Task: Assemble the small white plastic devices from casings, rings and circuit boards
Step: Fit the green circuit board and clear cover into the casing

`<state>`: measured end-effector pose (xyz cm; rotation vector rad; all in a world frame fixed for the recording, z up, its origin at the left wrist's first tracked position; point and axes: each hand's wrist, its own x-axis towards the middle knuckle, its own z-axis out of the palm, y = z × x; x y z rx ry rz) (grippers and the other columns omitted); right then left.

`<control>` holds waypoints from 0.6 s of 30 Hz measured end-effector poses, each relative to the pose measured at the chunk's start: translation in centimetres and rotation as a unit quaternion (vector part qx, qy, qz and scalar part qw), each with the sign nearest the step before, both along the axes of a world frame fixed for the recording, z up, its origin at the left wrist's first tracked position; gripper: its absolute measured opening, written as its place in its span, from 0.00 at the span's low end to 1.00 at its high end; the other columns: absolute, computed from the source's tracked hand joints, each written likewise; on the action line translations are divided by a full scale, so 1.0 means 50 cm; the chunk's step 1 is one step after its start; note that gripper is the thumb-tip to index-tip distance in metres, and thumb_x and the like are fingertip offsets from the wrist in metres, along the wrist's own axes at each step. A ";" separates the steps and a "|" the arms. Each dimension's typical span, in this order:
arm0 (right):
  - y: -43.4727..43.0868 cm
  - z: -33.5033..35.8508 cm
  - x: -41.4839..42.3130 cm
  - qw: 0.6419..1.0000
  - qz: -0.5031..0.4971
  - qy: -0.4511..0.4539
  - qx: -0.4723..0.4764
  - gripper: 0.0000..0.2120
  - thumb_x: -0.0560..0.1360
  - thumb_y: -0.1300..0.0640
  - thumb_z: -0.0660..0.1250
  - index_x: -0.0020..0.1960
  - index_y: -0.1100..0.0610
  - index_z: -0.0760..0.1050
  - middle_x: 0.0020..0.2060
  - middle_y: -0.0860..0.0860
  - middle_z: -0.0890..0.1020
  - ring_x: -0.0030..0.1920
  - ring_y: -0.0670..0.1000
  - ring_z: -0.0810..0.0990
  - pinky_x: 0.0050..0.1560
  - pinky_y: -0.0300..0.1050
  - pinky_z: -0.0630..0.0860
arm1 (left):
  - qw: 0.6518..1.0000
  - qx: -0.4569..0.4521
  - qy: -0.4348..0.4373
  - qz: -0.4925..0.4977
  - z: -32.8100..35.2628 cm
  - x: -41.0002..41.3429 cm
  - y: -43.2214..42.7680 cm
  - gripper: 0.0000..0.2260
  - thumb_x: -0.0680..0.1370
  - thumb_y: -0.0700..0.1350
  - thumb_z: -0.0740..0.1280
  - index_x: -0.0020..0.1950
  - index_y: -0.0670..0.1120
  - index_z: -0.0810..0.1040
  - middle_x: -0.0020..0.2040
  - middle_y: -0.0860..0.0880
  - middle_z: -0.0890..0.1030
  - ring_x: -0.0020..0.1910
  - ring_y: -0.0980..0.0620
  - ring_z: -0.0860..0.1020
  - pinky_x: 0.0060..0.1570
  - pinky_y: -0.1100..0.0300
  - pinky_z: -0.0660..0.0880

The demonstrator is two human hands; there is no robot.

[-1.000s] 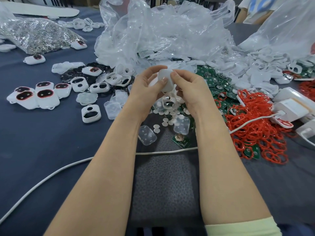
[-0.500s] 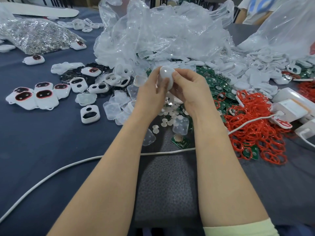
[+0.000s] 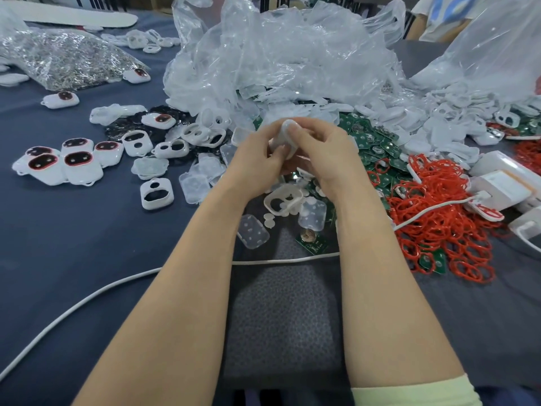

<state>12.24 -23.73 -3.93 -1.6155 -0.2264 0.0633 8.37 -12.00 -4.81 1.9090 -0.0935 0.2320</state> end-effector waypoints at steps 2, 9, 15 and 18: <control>0.001 -0.004 0.001 1.000 -0.010 -0.017 -0.014 0.07 0.78 0.60 0.66 0.54 0.59 0.79 0.51 0.60 0.81 0.52 0.61 0.81 0.52 0.58 0.80 | 1.000 0.012 0.010 0.019 -0.001 0.003 -0.001 0.18 0.81 0.38 0.61 0.71 0.46 0.70 0.55 0.43 0.82 0.53 0.47 0.82 0.57 0.49 0.78; 0.004 -0.009 0.003 0.998 -0.045 -0.004 0.046 0.06 0.78 0.63 0.65 0.45 0.54 0.75 0.42 0.52 0.78 0.45 0.53 0.80 0.47 0.46 0.81 | 0.994 -0.011 -0.029 0.109 -0.007 0.001 -0.007 0.04 0.79 0.40 0.66 0.49 0.44 0.81 0.38 0.51 0.83 0.35 0.61 0.82 0.41 0.66 0.78; 0.007 -0.017 0.009 0.998 -0.054 -0.031 0.023 0.07 0.77 0.63 0.66 0.43 0.52 0.74 0.39 0.52 0.79 0.41 0.51 0.80 0.47 0.49 0.81 | 0.990 0.049 -0.046 0.128 -0.008 0.000 -0.007 0.04 0.79 0.41 0.65 0.50 0.48 0.80 0.38 0.50 0.84 0.36 0.61 0.82 0.40 0.65 0.78; 0.003 -0.017 0.010 1.000 -0.002 -0.029 -0.004 0.07 0.77 0.62 0.66 0.50 0.50 0.74 0.46 0.55 0.79 0.49 0.56 0.81 0.55 0.55 0.79 | 0.992 0.003 -0.023 0.124 -0.004 0.001 0.004 0.10 0.79 0.43 0.67 0.60 0.48 0.78 0.42 0.47 0.84 0.42 0.52 0.83 0.51 0.55 0.79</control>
